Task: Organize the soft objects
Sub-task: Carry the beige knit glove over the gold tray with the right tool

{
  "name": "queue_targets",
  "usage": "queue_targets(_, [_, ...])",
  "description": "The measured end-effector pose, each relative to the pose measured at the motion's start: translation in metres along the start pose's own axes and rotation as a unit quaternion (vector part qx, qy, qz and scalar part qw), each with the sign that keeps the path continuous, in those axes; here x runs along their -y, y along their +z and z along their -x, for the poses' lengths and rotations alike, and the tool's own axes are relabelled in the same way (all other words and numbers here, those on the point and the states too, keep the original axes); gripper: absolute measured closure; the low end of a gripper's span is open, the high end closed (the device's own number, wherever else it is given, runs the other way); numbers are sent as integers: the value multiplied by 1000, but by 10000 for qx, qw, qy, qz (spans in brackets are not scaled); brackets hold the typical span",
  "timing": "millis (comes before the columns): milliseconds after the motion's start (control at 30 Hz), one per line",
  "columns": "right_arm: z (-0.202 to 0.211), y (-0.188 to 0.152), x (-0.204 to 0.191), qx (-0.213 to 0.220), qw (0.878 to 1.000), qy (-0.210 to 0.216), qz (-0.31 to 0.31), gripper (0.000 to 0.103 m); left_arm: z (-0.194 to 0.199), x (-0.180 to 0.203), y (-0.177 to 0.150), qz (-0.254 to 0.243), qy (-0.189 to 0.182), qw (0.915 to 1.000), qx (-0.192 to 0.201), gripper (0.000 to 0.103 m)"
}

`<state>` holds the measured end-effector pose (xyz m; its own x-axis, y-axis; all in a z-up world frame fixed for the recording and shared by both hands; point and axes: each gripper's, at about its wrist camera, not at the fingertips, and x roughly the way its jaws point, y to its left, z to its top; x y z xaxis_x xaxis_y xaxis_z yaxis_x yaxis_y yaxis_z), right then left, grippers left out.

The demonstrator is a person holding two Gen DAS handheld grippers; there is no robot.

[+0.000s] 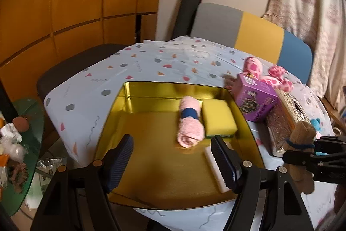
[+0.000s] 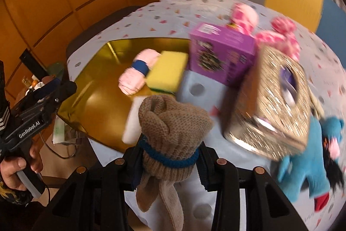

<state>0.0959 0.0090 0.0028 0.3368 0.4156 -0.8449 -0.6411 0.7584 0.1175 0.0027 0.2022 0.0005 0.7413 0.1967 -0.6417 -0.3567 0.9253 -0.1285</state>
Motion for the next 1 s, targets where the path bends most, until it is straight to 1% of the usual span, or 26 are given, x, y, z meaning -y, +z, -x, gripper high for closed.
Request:
queue_targets(100, [-13, 17, -16, 61, 9996, 246, 148, 62, 1, -10, 3, 91, 80, 9999, 35, 28])
queue_targets(200, [-35, 31, -32, 2, 9983, 527, 268, 62, 5, -15, 5, 139, 129, 9998, 98, 28])
queue_targets(333, [-73, 45, -50, -231, 9952, 943, 96, 62, 9, -24, 8, 209, 239, 9994, 161, 28])
queue_targets(367, [-81, 46, -54, -270, 9947, 994, 75, 60, 9, -25, 7, 210, 268, 9993, 159, 28])
queue_targets(433, [-102, 47, -62, -393, 9941, 1001, 122, 59, 9, -27, 7, 210, 296, 9992, 146, 28])
queue_targets(500, [-119, 45, -68, -561, 9949, 810, 213, 58, 8, -28, 5, 196, 319, 9992, 121, 28])
queue_targets(533, [-128, 42, -71, -676, 9946, 740, 282, 56, 8, -28, 4, 194, 319, 9992, 111, 28])
queue_targets(567, [-133, 40, -72, -730, 9942, 719, 325, 55, 8, -28, 3, 194, 318, 9992, 108, 28])
queue_targets(600, [-134, 38, -73, -682, 9944, 719, 354, 54, 7, -28, 3, 189, 316, 9993, 94, 28])
queue_targets(633, [-131, 37, -74, -563, 9949, 742, 375, 49, 7, -28, 2, 188, 312, 9993, 88, 28])
queue_targets(667, [-130, 36, -73, -533, 9952, 731, 365, 43, 6, -28, 2, 186, 305, 9993, 79, 28])
queue_targets(733, [-124, 36, -71, -480, 9955, 751, 330, 35, 6, -27, 1, 181, 281, 9994, 71, 28])
queue_targets(833, [-110, 36, -63, -284, 9958, 861, 137, 35, 6, -25, 0, 171, 250, 9995, 54, 28])
queue_targets(1000, [-89, 36, -53, 12, 9971, 763, -48, 35, 8, -19, 0, 104, 196, 9997, 57, 28])
